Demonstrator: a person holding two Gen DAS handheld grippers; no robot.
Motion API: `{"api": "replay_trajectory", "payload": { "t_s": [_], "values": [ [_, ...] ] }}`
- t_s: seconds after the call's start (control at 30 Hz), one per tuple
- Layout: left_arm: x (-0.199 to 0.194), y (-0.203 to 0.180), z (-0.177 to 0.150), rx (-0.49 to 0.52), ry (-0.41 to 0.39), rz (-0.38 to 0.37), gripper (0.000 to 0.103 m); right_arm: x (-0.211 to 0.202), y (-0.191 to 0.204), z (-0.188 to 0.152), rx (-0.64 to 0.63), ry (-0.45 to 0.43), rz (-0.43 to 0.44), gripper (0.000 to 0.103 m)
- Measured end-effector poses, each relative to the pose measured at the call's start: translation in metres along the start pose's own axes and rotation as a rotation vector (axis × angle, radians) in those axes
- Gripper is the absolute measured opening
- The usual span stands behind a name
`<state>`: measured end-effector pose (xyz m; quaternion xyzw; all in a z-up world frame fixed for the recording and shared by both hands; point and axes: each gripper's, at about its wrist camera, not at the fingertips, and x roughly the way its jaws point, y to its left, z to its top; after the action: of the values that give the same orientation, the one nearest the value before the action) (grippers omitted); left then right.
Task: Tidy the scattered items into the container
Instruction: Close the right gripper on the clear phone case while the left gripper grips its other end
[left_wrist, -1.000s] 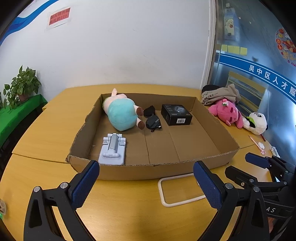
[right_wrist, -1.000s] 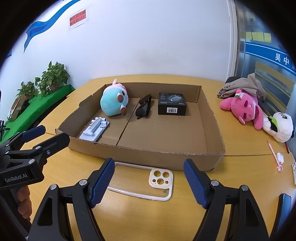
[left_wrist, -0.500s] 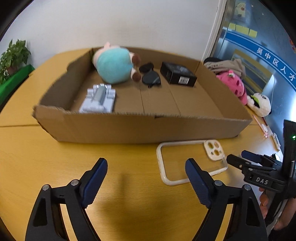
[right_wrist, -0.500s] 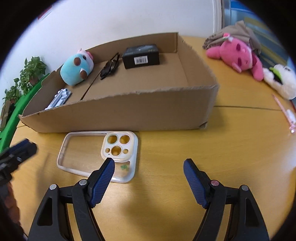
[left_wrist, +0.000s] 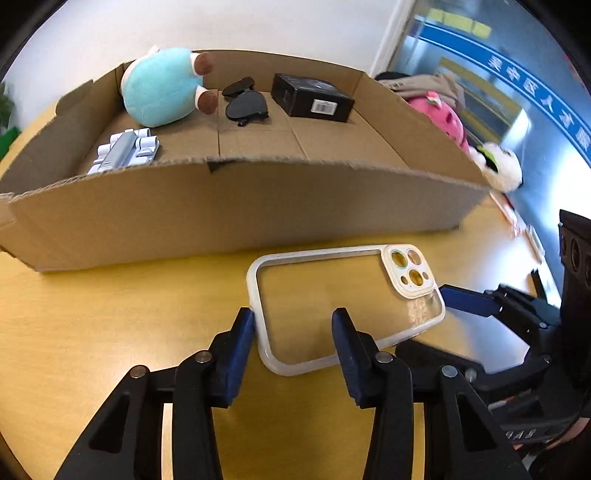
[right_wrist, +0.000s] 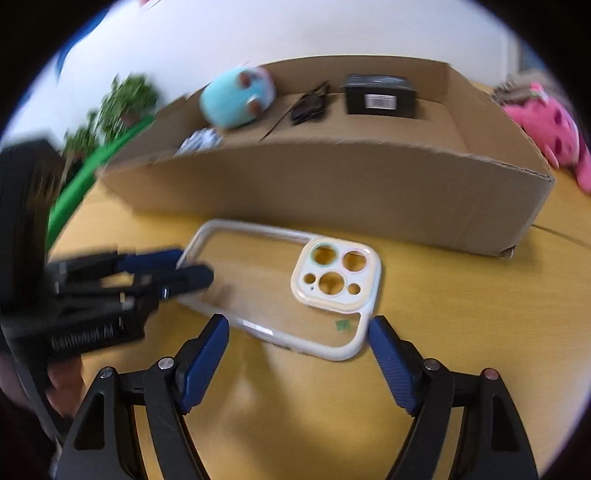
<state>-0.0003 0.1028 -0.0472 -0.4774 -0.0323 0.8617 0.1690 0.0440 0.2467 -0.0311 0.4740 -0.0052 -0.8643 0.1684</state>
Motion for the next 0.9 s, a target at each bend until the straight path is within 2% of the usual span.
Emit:
{"api": "replay_trajectory", "payload": {
  "t_s": [0.03, 0.17, 0.27, 0.3, 0.33, 0.4, 0.43, 0.5, 0.6, 0.73, 0.87, 0.9],
  "values": [
    [-0.005, 0.002, -0.006, 0.011, 0.004, -0.012, 0.047, -0.003, 0.003, -0.006, -0.025, 0.007, 0.018, 0.079],
    [-0.030, 0.007, -0.036, 0.051, 0.037, -0.048, 0.047, -0.022, 0.012, -0.032, -0.092, 0.055, 0.185, 0.079],
    [-0.045, 0.001, -0.058, 0.129, 0.073, -0.087, 0.051, -0.032, 0.026, -0.048, -0.229, 0.093, 0.212, 0.078],
    [-0.049, -0.001, -0.063, 0.165, 0.079, -0.092, 0.059, -0.035, 0.030, -0.051, -0.279, 0.095, 0.211, 0.078],
    [-0.052, -0.003, -0.065, 0.209, 0.078, -0.086, 0.074, -0.039, 0.033, -0.051, -0.331, 0.094, 0.217, 0.078],
    [-0.059, -0.007, -0.065, 0.301, 0.051, -0.066, 0.093, -0.044, 0.037, -0.047, -0.438, 0.098, 0.234, 0.079],
    [-0.061, -0.008, -0.063, 0.344, 0.040, -0.060, 0.097, -0.044, 0.040, -0.043, -0.499, 0.103, 0.229, 0.079],
    [-0.058, -0.009, -0.054, 0.421, 0.036, -0.058, 0.097, -0.043, 0.046, -0.035, -0.629, 0.112, 0.200, 0.079],
    [-0.042, -0.012, -0.043, 0.523, 0.075, -0.077, 0.097, -0.037, 0.051, -0.024, -0.790, 0.134, 0.194, 0.079],
    [-0.031, -0.017, -0.042, 0.633, 0.119, -0.147, 0.098, -0.020, 0.048, -0.012, -0.882, 0.225, 0.275, 0.079],
    [-0.023, -0.021, -0.050, 0.729, 0.193, -0.185, 0.099, -0.005, 0.042, -0.012, -0.950, 0.279, 0.298, 0.080],
    [-0.023, -0.022, -0.054, 0.746, 0.206, -0.203, 0.103, 0.000, 0.041, -0.011, -0.953, 0.303, 0.308, 0.082]
  ]
}}
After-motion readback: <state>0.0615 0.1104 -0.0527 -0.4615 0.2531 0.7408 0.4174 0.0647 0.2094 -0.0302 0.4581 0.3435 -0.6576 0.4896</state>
